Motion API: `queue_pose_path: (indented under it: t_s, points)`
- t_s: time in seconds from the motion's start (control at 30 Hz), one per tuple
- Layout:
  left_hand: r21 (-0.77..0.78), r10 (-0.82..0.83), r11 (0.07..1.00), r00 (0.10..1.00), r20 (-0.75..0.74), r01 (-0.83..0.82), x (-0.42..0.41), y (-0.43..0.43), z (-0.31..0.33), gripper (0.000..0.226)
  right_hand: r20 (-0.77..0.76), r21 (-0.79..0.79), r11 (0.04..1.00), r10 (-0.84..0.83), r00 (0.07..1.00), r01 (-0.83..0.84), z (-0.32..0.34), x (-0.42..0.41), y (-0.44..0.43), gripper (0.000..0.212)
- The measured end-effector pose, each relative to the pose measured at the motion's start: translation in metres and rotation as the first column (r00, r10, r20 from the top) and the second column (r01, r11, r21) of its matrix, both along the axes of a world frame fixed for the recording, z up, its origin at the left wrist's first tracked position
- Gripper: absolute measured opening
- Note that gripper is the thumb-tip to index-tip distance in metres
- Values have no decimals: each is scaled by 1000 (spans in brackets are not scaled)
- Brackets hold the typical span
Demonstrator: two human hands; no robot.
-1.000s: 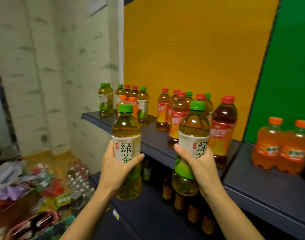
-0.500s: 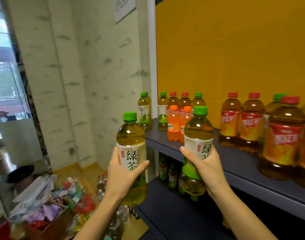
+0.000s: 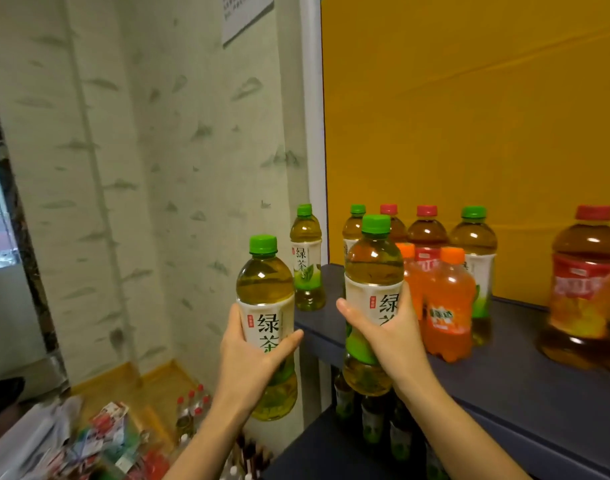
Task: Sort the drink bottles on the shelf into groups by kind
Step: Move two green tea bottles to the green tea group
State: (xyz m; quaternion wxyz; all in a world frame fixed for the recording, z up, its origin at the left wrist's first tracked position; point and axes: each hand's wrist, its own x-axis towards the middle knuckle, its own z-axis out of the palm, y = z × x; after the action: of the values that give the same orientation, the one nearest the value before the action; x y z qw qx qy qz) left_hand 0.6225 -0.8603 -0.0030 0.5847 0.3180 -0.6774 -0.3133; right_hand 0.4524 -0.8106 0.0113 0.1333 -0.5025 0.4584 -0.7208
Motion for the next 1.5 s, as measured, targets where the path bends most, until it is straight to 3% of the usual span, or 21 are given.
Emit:
queue_pose_path:
  t_s: [0.23, 0.43, 0.7, 1.23, 1.43, 1.5]
  points:
    - [-57, -43, 998, 998, -43, 41, -14, -90, 21, 55, -37, 9, 996, -85, 996, 85, 0, -1, -83, 83]
    - [-79, -90, 993, 995, -52, 86, -25, -154, 25, 57, -24, 35, 982, -187, 982, 187, -3, -4, -125, 78]
    - [3, -250, 968, 967, -43, 250, -35, -227, 14, 62, -28, 75, 937, -341, 940, 342, -6, -6, -165, 83]
    - [25, -415, 909, 909, -45, 416, -58, -275, 5, 68, -50, 134, 858, -495, 868, 497, -7, 0, -188, 78]
    - [2, -372, 928, 928, -31, 372, -47, -276, 0, 92, -118, 218, 827, -504, 856, 517, -3, 5, -172, 97]
    - [-111, -301, 950, 950, -81, 292, -38, -269, -4, 84, -168, 250, 825, -479, 861, 508, -3, 8, -159, 99]
